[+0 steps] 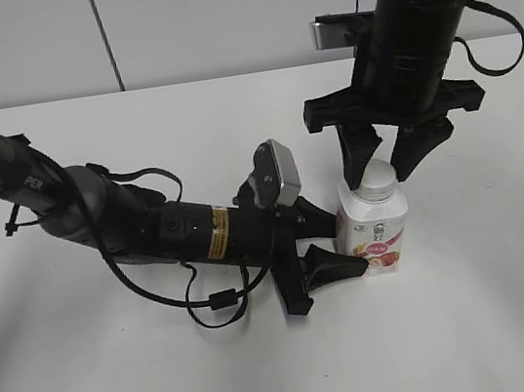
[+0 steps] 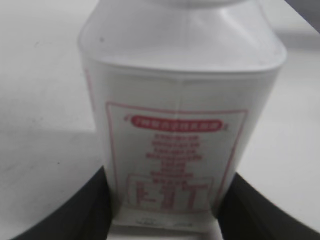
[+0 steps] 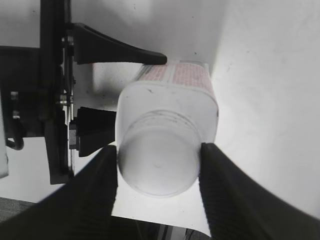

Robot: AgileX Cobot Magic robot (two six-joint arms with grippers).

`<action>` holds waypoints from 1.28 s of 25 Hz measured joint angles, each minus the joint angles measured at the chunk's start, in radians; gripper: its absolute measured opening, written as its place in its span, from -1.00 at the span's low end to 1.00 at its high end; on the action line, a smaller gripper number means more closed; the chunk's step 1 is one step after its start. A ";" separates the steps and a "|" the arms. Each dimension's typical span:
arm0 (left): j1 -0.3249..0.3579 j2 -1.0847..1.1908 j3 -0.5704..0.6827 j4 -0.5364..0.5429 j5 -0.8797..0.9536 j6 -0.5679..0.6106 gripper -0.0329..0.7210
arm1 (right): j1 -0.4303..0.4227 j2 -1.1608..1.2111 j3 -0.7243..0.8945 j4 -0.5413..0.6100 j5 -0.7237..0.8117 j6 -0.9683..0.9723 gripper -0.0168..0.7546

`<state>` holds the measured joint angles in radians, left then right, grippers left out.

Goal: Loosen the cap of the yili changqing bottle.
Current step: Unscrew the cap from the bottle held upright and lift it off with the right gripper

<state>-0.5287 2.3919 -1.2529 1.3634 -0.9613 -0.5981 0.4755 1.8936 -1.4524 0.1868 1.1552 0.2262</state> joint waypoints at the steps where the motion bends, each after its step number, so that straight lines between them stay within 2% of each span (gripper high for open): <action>1: 0.000 0.000 0.000 0.000 0.000 0.000 0.10 | 0.000 0.000 0.000 -0.002 0.000 0.001 0.07; 7: 0.000 0.000 0.000 0.000 0.000 0.000 0.10 | 0.000 0.000 0.000 -0.006 0.004 -0.012 0.04; 10: 0.000 0.000 0.000 0.000 0.000 0.000 0.10 | 0.000 0.000 0.000 -0.007 0.011 -0.119 0.04; 12: 0.000 0.000 0.000 0.000 0.000 0.000 0.10 | 0.000 0.000 0.000 -0.008 0.013 -0.261 0.04; 17: 0.000 0.000 0.000 0.001 0.001 0.002 0.10 | 0.000 0.000 0.000 -0.014 0.014 -0.873 0.04; 21: 0.000 0.000 0.000 0.001 0.001 0.006 0.10 | 0.000 0.000 -0.001 -0.014 0.014 -1.223 0.04; 24: 0.000 0.000 0.000 0.001 0.001 0.006 0.10 | 0.000 0.000 -0.014 -0.018 0.019 -1.295 0.04; 32: 0.000 0.000 0.000 0.001 0.001 0.004 0.10 | 0.000 0.004 -0.128 -0.017 0.054 -1.313 0.04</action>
<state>-0.5287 2.3919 -1.2529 1.3646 -0.9604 -0.5942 0.4755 1.8975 -1.5805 0.1694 1.2094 -1.0872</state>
